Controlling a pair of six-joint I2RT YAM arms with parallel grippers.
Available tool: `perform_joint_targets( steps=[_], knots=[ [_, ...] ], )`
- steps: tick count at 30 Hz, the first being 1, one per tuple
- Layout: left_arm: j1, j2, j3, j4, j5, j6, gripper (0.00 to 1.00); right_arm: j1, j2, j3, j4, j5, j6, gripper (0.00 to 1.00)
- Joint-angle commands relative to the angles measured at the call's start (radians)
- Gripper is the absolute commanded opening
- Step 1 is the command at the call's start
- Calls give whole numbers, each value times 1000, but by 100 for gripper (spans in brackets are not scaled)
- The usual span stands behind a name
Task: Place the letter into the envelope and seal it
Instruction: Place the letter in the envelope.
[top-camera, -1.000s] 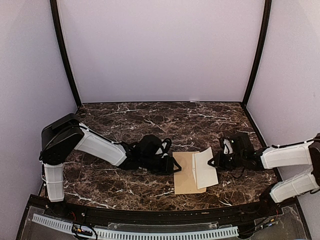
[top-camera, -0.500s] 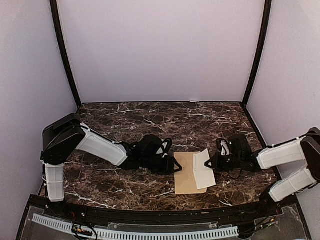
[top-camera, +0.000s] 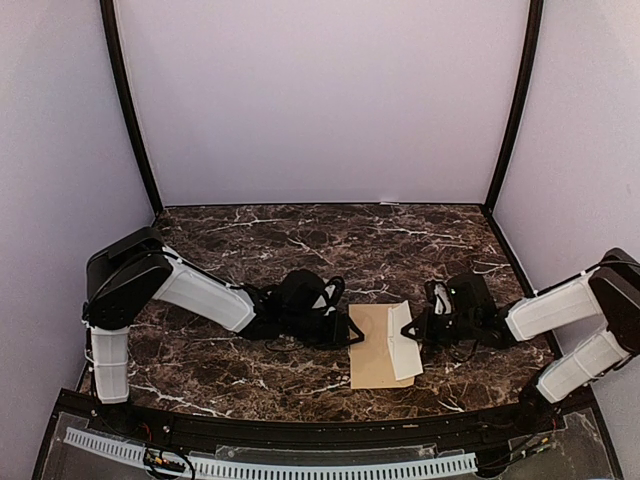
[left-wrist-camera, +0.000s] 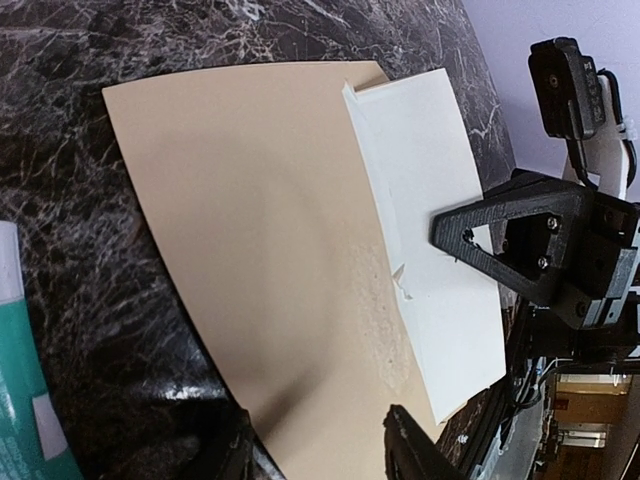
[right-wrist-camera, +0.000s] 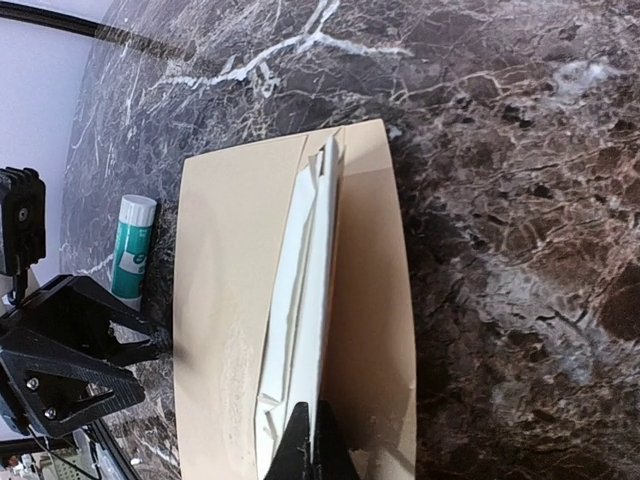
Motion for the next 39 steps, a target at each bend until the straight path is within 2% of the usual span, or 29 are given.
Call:
perform_joint_targets(
  steps=[1, 11, 17, 23, 25, 27, 33, 39],
  knots=[
    [-3, 43, -13, -68, 19, -14, 44, 37, 24, -3, 77, 35, 45, 0],
    [-11, 48, -11, -49, 34, -24, 43, 72, 51, 17, 93, 49, 68, 0],
    [-10, 16, -17, -115, -22, 2, 43, 72, -28, 47, -66, 84, 30, 1],
    [-10, -16, -15, -138, -47, 16, 45, 72, -159, 69, -276, 123, -14, 29],
    [-11, -24, -12, -147, -54, 20, 46, 71, -189, 70, -318, 129, -24, 41],
    [-10, -28, -10, -152, -55, 23, 47, 72, -210, 68, -356, 137, -29, 47],
    [-13, -48, -17, -166, -56, 19, 50, 72, -232, 69, -402, 127, -43, 43],
    [-14, -52, -33, -159, -52, 7, 49, 72, -174, 65, -368, 97, -49, 33]
  ],
)
